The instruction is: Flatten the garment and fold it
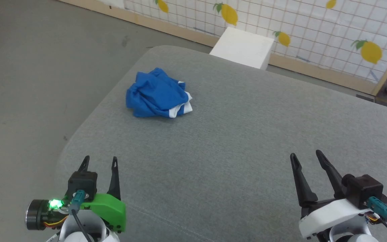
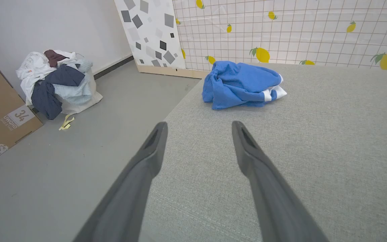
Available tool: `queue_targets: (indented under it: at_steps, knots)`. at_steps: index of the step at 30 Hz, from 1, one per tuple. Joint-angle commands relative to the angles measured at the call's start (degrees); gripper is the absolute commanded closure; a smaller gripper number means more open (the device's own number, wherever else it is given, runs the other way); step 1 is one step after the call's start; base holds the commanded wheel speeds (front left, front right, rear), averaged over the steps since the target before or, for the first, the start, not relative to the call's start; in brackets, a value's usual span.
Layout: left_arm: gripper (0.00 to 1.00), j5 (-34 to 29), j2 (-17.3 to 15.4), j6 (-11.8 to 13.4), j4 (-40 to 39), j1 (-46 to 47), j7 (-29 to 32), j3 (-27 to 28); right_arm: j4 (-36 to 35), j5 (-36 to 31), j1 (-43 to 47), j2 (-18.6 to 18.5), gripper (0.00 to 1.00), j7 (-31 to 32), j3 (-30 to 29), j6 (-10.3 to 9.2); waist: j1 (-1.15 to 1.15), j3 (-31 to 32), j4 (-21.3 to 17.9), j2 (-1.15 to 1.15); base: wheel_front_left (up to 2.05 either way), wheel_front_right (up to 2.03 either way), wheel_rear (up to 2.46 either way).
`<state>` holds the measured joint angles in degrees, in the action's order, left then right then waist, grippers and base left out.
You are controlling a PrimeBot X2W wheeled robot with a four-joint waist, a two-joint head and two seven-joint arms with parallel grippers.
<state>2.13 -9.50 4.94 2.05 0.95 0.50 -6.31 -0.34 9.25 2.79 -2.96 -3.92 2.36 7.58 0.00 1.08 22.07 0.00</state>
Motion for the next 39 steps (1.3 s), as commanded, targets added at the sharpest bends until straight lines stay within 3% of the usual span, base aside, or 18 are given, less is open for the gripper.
queue_targets:
  at_steps: [1,27,32,39]
  knots:
    - [0.0,-0.24,-0.49,0.26,0.14,0.92,0.09,-0.13,0.19,0.57,0.78,0.08,0.0,-0.45,0.01,-0.09,0.0,0.19,0.85,0.0,0.0,0.0,0.0]
    - [0.0,0.58,-1.6,1.13,-0.49,1.07,0.65,-1.02,0.27,1.15,1.35,0.08,0.0,-0.77,-0.03,-0.09,0.0,-0.58,0.97,0.0,0.0,0.0,0.0]
    - [0.0,1.27,-3.55,-1.31,-1.26,3.26,1.77,-1.45,-1.09,0.81,0.76,0.08,0.0,0.31,-0.6,-0.09,0.0,-2.92,-1.03,0.0,0.0,0.0,0.0]
    - [0.0,5.58,-7.94,-6.94,-2.79,12.84,5.8,0.71,-6.08,-1.38,-0.72,0.08,0.0,2.71,-1.76,-0.09,0.0,-10.26,-5.86,0.0,0.0,0.0,0.0]
